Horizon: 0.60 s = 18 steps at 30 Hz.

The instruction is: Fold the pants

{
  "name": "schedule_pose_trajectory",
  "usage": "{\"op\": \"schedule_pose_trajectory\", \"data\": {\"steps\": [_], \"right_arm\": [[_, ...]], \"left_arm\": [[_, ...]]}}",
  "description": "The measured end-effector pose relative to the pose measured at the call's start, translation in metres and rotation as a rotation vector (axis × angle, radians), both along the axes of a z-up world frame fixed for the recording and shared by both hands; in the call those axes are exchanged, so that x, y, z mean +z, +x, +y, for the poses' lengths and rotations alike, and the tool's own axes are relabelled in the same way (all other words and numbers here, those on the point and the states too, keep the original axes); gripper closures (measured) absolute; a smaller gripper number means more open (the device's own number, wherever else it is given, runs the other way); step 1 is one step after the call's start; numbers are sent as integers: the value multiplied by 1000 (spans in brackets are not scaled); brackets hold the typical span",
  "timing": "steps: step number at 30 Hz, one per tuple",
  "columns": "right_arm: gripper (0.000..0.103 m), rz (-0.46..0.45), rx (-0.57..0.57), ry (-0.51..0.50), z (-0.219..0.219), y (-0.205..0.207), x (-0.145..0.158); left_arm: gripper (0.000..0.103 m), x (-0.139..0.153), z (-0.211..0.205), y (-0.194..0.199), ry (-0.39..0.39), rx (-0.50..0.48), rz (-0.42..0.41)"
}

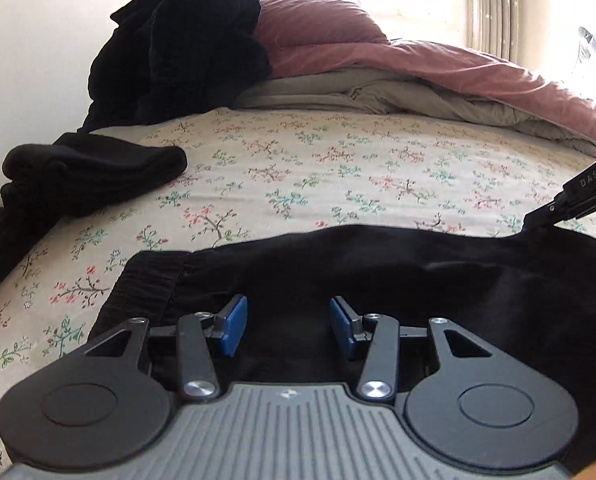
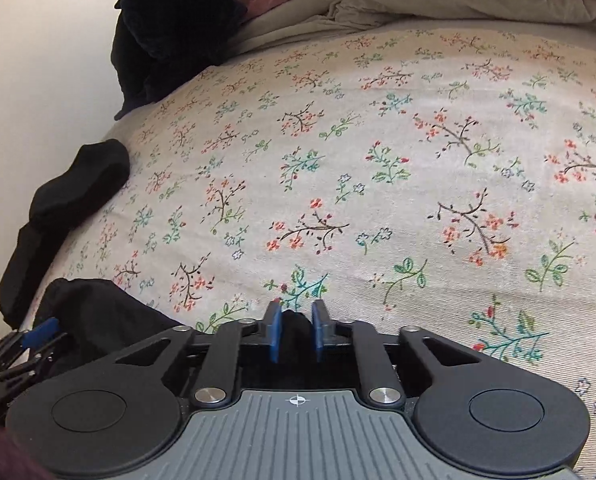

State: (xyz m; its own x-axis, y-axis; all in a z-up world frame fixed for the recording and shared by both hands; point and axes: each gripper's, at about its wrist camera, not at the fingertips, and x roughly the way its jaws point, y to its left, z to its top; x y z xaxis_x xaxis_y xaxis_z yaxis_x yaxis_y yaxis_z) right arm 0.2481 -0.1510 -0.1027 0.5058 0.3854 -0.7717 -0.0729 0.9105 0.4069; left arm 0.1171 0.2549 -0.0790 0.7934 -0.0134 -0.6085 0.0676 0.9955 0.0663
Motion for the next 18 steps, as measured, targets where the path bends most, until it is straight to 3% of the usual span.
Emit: {"op": "schedule_pose_trajectory", "data": {"steps": [3,9,11,13,15,18], "right_arm": [[101,-26,65,-57,11,1,0],[100,-80,-15,-128,14,8,-4],[92,-101,-11,-175,22,5,0],[80,-124,-30,-256,29,-4,10],[55,-189,-28,-331,38,-22,22],[49,-251,34,-369,54,-54,31]], "left_arm": [[39,-11,11,-11,-10,-16,2],[39,-4,9,-8,23,-20,56],[39,6,3,-6,46,-9,75],[39,21,-8,-11,38,-46,25],[37,33,-23,-12,34,-105,-22],[33,40,-54,-4,27,-214,-47]]}}
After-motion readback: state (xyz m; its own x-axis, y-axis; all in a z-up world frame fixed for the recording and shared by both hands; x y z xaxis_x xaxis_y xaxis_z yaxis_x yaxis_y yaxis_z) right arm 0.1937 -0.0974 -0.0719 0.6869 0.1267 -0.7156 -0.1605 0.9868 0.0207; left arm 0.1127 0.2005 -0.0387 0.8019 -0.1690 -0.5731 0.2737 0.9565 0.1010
